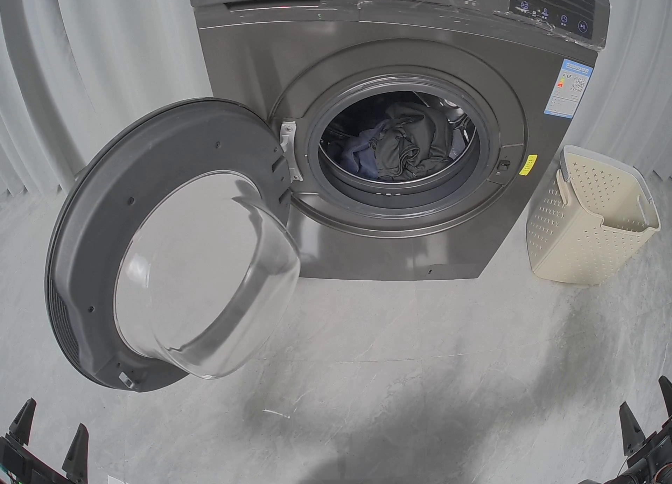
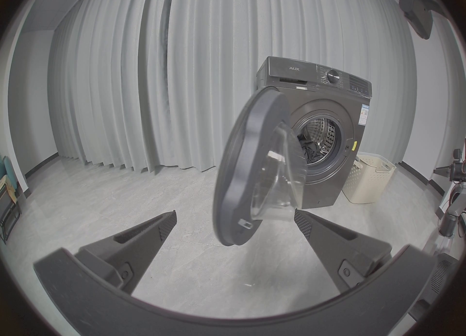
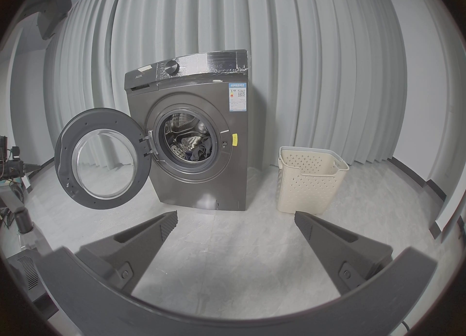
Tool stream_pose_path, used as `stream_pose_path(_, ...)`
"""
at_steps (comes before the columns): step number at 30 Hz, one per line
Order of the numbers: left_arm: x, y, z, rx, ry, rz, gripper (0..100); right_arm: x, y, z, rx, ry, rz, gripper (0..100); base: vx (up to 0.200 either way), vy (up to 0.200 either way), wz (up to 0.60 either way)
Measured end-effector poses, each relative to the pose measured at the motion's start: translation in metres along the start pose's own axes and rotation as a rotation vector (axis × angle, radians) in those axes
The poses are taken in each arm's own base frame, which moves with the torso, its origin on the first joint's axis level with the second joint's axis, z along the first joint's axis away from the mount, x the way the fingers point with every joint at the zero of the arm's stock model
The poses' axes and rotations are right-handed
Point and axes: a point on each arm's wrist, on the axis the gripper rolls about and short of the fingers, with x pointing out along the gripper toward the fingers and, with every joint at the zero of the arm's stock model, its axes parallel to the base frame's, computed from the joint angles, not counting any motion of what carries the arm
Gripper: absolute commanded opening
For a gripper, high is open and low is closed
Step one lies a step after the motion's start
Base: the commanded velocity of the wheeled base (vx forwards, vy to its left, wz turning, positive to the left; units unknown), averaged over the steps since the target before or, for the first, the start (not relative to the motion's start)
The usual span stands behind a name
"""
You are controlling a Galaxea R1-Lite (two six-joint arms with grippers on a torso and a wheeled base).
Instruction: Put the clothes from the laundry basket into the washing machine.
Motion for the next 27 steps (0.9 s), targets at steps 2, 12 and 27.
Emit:
stream_pose_path(2,0.0,0.0,0.0,0.0,0.0,0.0,100,0.0,0.0,0.0,0.0,0.0,0.0,100,0.0,0.0,0.0)
stream_pose_path(12,0.0001,0.0,0.0001,0.0,0.001,0.0,100,0.0001,0.0,0.0001,0.001,0.0,0.0,100,-0.12,0.0,0.0)
stream_pose_path(27,0.0001,-0.0001,0.0001,0.01,0.002,-0.001,100,0.0001,0.0,0.0001,0.003,0.001,-0.001,100,0.0,0.0,0.0)
